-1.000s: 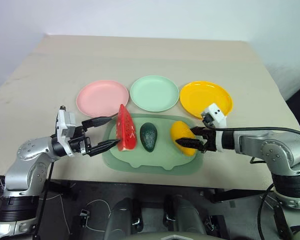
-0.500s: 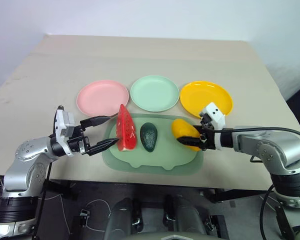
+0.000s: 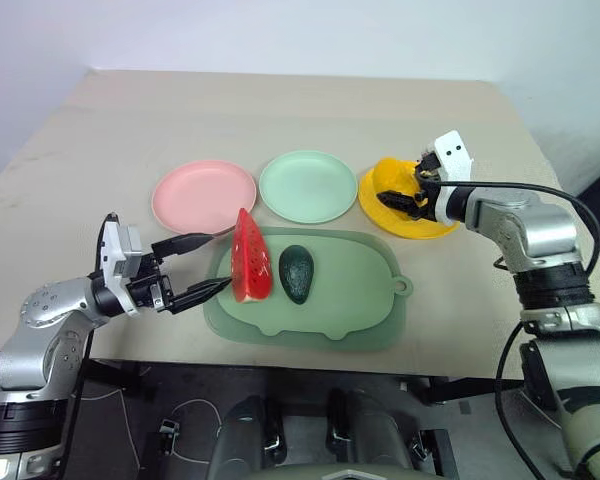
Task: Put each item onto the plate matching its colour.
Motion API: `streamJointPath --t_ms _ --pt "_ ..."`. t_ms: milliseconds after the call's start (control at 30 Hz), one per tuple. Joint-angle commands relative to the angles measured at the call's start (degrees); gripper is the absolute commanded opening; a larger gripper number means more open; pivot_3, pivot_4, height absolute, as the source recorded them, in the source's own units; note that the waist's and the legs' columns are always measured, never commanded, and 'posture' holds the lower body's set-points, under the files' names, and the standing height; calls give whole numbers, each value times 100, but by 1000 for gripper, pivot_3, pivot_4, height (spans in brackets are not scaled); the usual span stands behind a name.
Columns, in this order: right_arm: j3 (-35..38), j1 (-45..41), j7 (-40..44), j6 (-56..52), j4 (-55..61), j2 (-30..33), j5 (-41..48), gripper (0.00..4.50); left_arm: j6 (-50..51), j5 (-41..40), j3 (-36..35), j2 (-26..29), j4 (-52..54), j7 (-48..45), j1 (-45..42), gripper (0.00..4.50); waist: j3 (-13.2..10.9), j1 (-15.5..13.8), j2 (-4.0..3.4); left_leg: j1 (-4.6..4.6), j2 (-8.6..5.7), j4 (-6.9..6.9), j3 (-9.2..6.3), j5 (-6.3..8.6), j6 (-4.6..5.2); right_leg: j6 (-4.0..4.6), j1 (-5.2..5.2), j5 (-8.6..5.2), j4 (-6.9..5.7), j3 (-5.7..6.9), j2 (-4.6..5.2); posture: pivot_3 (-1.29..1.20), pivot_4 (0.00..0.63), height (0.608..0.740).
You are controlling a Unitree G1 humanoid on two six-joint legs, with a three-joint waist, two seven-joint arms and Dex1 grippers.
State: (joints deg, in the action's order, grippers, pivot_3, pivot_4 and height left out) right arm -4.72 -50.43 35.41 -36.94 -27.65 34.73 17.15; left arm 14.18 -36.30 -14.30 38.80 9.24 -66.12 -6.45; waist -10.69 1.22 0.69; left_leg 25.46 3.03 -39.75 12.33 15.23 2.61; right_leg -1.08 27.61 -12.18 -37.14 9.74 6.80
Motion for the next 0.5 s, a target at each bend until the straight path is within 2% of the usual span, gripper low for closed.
streamJointPath --t_ms 33,233,267,333,500 --pt "24 -507 78 521 -896 -36 -399 3201 -56 -63 -144 62 246 41 87 4500 -1 5 -2 -1 0 -1 0 0 0 -1 0 -1 -3 0 0 0 150 696" --pt "45 -865 195 941 -1820 -150 -777 3201 -23 -103 -216 77 388 108 262 4500 -2 36 -3 -1 2 -5 0 -1 -1 -3 1 -1 -8 -1 -1 0 150 696" --pt "43 -918 186 956 -1930 -165 -840 3907 -19 -109 -223 80 400 118 274 4500 -2 51 -4 -1 2 -6 0 -1 -1 -3 0 -1 -9 -1 0 0 150 696" --pt "56 -986 200 990 -2066 -192 -934 4489 -14 -111 -227 88 411 132 287 4500 -2 85 -4 -1 2 -9 -1 -1 -1 -3 -1 -1 -11 -1 1 0 150 696" --pt "236 -957 310 797 -1662 -65 -913 4489 11 -138 -251 122 441 180 275 4500 -3 135 -6 -1 3 -11 -2 -1 -1 -3 -2 -1 -13 -1 1 0 150 696"
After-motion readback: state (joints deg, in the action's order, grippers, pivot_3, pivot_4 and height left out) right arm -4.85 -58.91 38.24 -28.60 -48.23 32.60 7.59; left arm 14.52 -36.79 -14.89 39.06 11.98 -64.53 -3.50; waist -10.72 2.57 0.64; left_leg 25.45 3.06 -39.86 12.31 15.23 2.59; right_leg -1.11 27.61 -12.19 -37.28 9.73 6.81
